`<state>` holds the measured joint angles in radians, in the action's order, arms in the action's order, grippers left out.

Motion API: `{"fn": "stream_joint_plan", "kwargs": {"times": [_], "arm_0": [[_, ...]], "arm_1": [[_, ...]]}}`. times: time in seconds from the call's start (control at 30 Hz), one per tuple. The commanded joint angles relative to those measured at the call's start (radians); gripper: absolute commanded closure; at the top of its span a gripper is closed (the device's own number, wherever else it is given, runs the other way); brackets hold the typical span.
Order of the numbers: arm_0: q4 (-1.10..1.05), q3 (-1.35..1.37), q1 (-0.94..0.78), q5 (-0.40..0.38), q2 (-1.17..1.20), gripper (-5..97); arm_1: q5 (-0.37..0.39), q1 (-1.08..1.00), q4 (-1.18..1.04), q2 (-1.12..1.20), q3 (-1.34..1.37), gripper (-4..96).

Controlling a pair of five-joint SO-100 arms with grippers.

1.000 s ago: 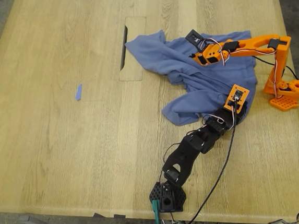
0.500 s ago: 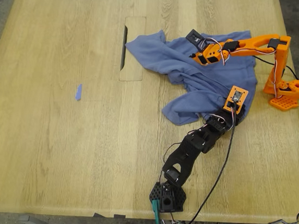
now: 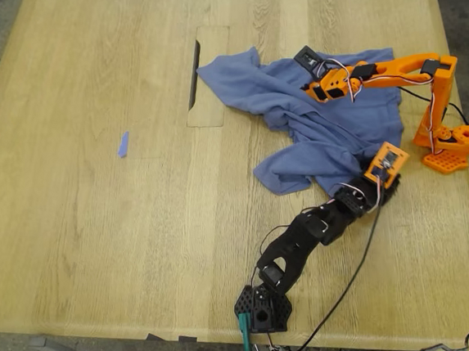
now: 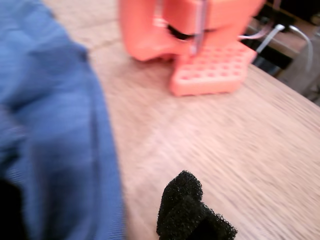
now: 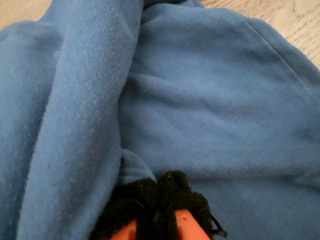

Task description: Fold a T-shirt

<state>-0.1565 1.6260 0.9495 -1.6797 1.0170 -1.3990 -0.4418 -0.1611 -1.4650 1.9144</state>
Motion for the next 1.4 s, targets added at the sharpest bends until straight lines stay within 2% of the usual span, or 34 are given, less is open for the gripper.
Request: {"fn": "stream_joint_plan", "kwargs": {"times": [0.0,0.07,0.23,0.6,0.8,0.93,1.17,1.37], "arm_0": [[0.018,-0.061,0.003,0.018,0.023,30],[0.043,-0.072,0.002,0.023,0.023,24],[0.106,-0.089,-0.017,0.034,0.02,19],[0.242,-0.175,-0.089,0.137,-0.08,21],[0.339,-0.179,-0.109,0.207,-0.104,25],[0.351,-0.184,-0.114,0.264,-0.133,31],[0.433,-0.176,-0.123,0.305,-0.158,35],[0.497,-0.209,-0.161,0.33,-0.16,48]], "arm_1": [[-0.002,-0.023,0.009,-0.083,0.009,91.2],[-0.002,-0.023,0.008,-0.092,0.02,91.2],[-0.002,-0.015,0.006,-0.106,0.026,91.2],[-0.006,0.008,0.005,-0.17,0.081,91.2],[-0.014,0.015,-0.025,-0.196,0.071,91.2],[-0.015,0.023,-0.029,-0.206,0.071,91.2],[-0.017,0.028,-0.035,-0.224,0.072,91.2],[-0.018,0.031,-0.021,-0.232,0.097,91.2]]}}
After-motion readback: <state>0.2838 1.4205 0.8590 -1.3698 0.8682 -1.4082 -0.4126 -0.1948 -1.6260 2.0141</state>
